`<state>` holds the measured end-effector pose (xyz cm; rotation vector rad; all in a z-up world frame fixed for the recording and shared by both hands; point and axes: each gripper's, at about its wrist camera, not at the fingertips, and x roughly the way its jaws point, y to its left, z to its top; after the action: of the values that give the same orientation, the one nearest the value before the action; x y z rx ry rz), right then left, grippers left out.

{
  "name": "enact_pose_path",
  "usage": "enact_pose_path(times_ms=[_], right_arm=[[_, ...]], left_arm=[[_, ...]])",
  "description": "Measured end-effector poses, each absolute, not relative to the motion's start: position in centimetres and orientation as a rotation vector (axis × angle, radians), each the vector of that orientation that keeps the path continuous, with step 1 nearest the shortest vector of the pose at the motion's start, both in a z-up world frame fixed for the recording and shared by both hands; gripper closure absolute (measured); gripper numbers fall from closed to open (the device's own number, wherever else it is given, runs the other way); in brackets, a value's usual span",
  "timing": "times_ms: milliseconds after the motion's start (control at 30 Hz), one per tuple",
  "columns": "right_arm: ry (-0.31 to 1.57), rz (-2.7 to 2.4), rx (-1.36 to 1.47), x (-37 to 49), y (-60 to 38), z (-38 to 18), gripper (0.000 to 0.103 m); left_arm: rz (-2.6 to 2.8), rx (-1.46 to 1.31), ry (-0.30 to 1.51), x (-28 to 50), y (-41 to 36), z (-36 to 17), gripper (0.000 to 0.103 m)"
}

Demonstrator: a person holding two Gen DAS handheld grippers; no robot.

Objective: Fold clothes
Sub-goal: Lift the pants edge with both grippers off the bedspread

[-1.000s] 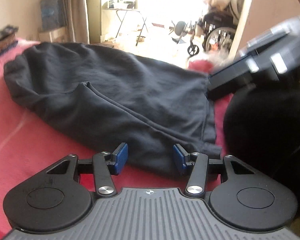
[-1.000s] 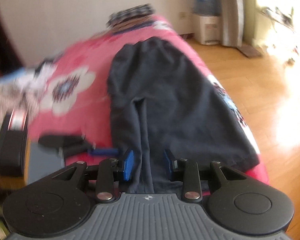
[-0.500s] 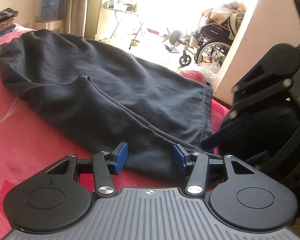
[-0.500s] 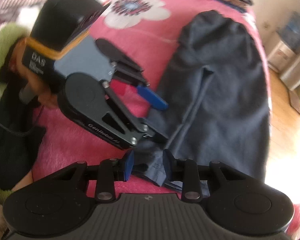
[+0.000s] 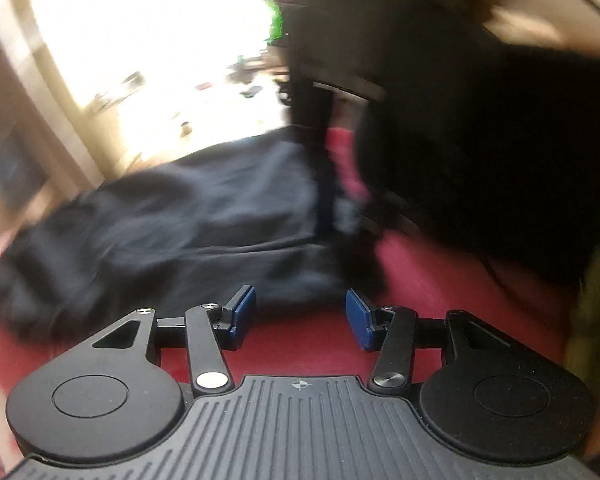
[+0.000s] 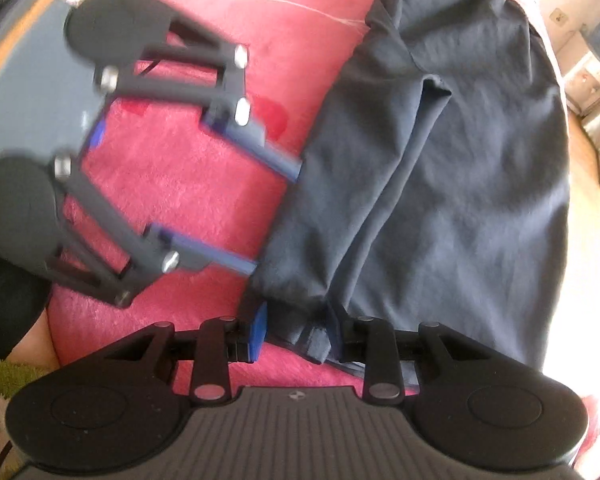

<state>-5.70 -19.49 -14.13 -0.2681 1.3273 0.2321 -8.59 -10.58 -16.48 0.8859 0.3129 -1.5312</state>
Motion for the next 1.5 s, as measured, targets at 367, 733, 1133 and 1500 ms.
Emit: enact_pose_path(times_ms=[367, 733, 1133, 1500], right_arm=[[1.336, 0.246, -0.138, -5.2, -22.1, -14.1, 0.069], [1.046, -0.081, 0.615, -10.5, -37.6, -10.5, 0.048], [1.005, -0.308, 0.968, -13.3, -47.7, -16.2, 0.035], [1.085, -0.241, 0.856, -12.1, -46.0, -17.3, 0.067]], left_arm=[[-1.766, 1.06, 0.246, -7.8, -13.0, -17.7, 0.057], [-1.876, 0.97, 0.394, -5.2, -14.4, -17.6, 0.074], [-1.868, 0.898, 0.449, -4.6, -14.1, -18.2, 0.074], [-1.86, 0.873, 0.406, -4.8, -13.3, -18.1, 0.086]])
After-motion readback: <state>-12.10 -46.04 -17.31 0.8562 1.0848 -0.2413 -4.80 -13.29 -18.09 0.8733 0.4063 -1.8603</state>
